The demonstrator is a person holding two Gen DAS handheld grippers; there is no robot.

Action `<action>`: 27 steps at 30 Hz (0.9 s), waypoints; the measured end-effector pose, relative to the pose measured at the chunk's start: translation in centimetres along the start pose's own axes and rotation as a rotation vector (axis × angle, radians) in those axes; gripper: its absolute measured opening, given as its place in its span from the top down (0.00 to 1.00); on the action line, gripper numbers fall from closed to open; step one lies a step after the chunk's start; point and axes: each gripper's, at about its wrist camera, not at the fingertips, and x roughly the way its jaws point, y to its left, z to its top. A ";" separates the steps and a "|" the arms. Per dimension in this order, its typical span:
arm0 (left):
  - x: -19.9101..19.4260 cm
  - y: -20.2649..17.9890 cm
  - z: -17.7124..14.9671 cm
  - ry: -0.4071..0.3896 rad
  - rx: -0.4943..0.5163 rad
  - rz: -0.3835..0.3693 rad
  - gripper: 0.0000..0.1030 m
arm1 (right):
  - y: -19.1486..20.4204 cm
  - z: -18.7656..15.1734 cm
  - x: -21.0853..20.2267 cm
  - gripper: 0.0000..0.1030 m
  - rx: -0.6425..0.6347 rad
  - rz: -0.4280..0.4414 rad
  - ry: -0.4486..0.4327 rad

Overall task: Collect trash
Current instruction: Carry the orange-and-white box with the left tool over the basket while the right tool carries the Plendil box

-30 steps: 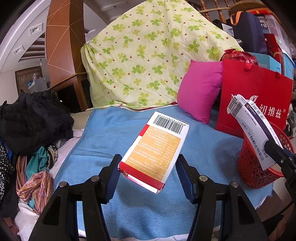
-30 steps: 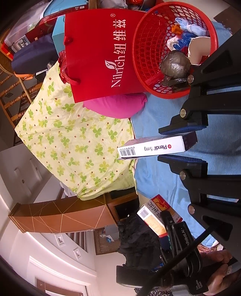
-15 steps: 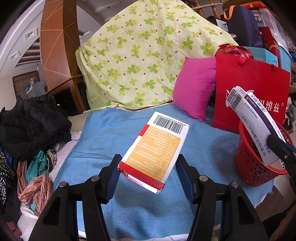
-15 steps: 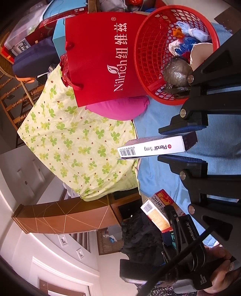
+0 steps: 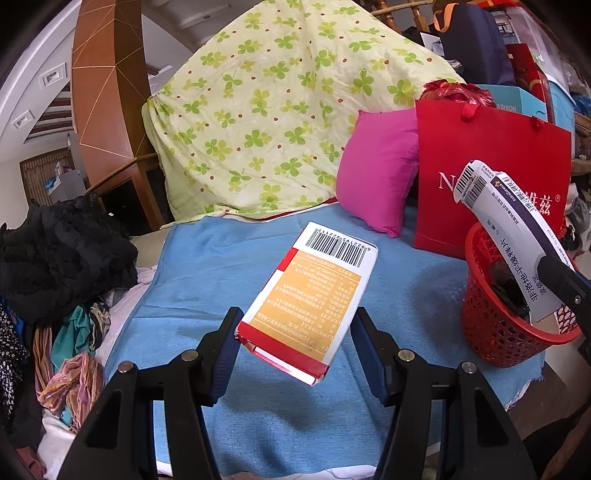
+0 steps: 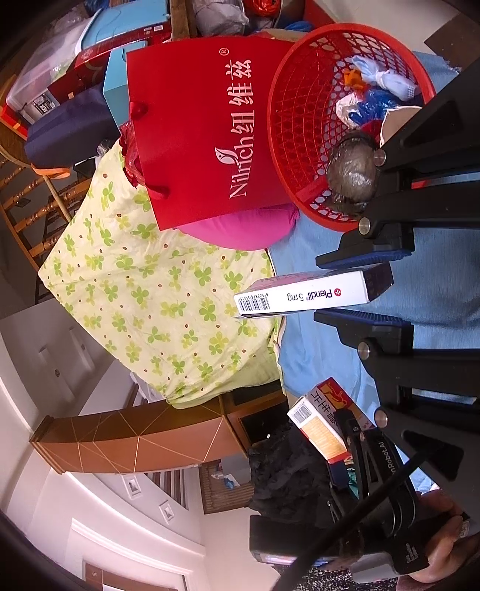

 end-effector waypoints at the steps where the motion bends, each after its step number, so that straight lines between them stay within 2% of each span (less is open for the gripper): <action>1: 0.0 -0.1 0.0 0.000 0.002 -0.001 0.41 | -0.1 0.0 -0.1 0.77 0.001 -0.001 -0.001; 27: -1.0 -2.9 0.7 -0.028 0.063 -0.030 0.41 | -2.0 0.2 -2.3 0.77 0.048 -0.020 -0.041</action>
